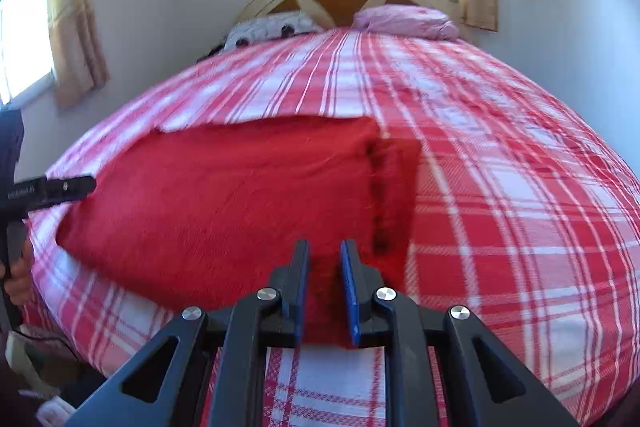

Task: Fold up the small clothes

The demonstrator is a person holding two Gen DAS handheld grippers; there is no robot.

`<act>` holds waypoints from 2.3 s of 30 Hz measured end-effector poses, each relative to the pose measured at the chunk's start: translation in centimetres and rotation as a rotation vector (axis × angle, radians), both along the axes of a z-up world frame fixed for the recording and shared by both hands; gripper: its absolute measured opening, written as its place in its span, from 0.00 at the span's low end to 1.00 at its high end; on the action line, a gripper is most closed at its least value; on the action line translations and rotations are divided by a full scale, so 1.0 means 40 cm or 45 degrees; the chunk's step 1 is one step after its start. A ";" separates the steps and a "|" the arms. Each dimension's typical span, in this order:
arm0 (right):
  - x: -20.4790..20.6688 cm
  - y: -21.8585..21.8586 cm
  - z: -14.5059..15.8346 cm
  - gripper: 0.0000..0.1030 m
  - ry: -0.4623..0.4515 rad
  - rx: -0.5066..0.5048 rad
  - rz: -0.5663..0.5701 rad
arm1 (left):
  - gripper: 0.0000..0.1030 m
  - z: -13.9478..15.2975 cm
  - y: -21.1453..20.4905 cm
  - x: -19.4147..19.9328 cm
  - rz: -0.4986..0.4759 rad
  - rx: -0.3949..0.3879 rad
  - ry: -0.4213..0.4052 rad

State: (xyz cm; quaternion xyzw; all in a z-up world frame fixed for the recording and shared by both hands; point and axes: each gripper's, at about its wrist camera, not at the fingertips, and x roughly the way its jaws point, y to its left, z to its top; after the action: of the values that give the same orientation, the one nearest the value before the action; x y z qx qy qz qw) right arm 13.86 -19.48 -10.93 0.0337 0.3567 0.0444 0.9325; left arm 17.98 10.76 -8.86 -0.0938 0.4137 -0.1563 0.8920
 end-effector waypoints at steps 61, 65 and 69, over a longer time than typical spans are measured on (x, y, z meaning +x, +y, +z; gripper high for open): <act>0.370 0.468 0.136 0.63 0.332 0.458 0.627 | 0.19 0.024 0.015 -0.147 0.198 -0.467 -0.178; 0.392 0.547 0.142 0.63 0.367 0.301 0.704 | 0.17 0.052 -0.019 -0.165 0.131 -0.415 -0.250; 0.406 0.575 0.131 0.64 0.430 0.162 0.709 | 0.17 0.053 -0.035 -0.157 0.107 -0.399 -0.255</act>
State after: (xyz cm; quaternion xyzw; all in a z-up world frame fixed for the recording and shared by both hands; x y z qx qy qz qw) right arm 30.12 3.50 -5.70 0.0000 0.4982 0.3136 0.8084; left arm 11.68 9.36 -6.73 -0.2329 0.2890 -0.1898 0.9089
